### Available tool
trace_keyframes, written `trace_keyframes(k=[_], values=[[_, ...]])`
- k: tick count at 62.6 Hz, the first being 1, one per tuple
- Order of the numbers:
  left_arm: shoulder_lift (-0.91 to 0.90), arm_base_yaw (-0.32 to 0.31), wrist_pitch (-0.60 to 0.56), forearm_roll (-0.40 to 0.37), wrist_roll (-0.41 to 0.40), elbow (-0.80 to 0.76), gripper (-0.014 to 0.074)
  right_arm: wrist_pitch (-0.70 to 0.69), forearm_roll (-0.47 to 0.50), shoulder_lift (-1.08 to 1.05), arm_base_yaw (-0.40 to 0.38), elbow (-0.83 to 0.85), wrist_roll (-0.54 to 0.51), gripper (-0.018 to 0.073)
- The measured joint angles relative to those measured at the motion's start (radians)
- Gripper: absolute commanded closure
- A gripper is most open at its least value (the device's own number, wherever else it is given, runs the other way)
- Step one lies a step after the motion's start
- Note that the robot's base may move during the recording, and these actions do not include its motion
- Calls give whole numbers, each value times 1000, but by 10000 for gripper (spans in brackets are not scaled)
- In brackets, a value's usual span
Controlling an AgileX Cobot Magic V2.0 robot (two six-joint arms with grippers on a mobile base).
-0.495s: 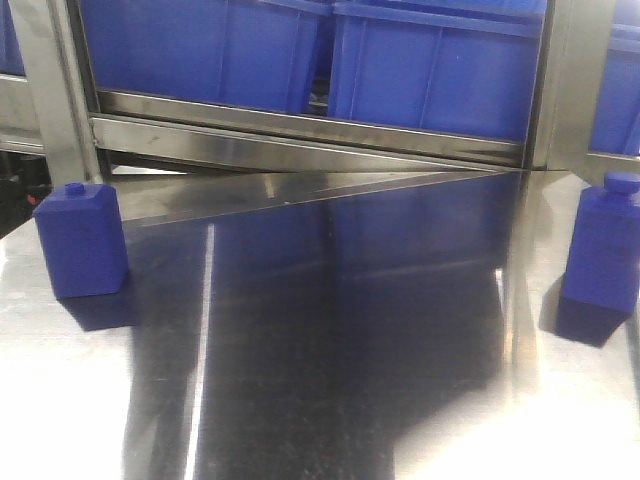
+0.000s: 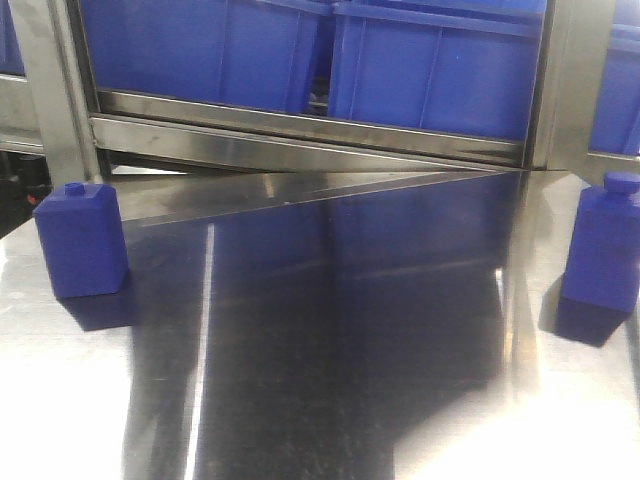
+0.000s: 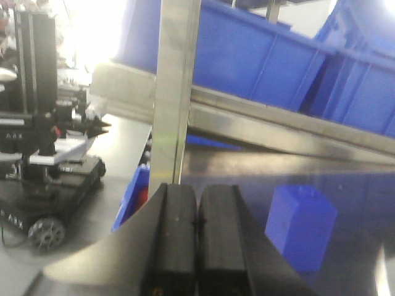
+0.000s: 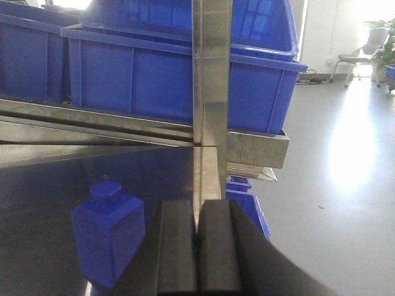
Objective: Pick and sort blue part to right shelf
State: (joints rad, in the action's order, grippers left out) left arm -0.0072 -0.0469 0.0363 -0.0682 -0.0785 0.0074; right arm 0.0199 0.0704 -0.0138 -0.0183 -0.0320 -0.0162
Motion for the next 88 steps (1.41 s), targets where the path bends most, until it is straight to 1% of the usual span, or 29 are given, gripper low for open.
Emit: trace_keyframes(k=[7, 15, 18, 21, 24, 28, 32, 37, 41, 44, 49, 55, 58, 65, 66, 70, 74, 81, 88], values=[[0, 0, -65, 0, 0, 0, 473, 0, 0, 0, 0, 0, 0, 503], [0, 0, -198, 0, 0, -2, 472, 0, 0, 0, 0, 0, 0, 503], [0, 0, -192, 0, 0, -11, 472, 0, 0, 0, 0, 0, 0, 503], [0, 0, -137, 4, 0, -42, 467, 0, 0, 0, 0, 0, 0, 503], [0, 0, -58, 17, 0, -96, 462, 0, 0, 0, 0, 0, 0, 503], [17, 0, 44, 39, 0, -187, 432, 0, 0, 0, 0, 0, 0, 503], [68, 0, 149, 47, 0, -297, 366, 0, 0, 0, 0, 0, 0, 503], [165, 0, 277, 46, 0, -427, 246, 0, 0, 0, 0, 0, 0, 503], [242, 0, 352, 33, 0, -504, 159, 0, 0, 0, 0, 0, 0, 503], [305, 0, 407, 19, 0, -555, 113, 0, 0, 0, 0, 0, 0, 503], [413, 0, 504, -10, 0, -632, 63, 0, 0, 0, 0, 0, 0, 503], [544, 0, 597, -51, 2, -696, 35, 0, 0, 0, 0, 0, 0, 503], [602, 0, 639, -81, 19, -722, 26, 0, 0, 0, 0, 0, 0, 503], [721, 0, 700, -189, 95, -771, 19, 0, 0, 0, 0, 0, 0, 503], [745, 0, 707, -214, 113, -779, 19, 0, 0, 0, 0, 0, 0, 503], [811, 0, 718, -282, 163, -803, 20, 0, 0, 0, 0, 0, 0, 503], [886, 0, 730, -332, 215, -835, 20, 0, 0, 0, 0, 0, 0, 503], [1005, 0, 761, -355, 250, -903, 20, 0, 0, 0, 0, 0, 0, 503], [1119, -4, 818, -371, 258, -994, 20, 0, 0, 0, 0, 0, 0, 503]])
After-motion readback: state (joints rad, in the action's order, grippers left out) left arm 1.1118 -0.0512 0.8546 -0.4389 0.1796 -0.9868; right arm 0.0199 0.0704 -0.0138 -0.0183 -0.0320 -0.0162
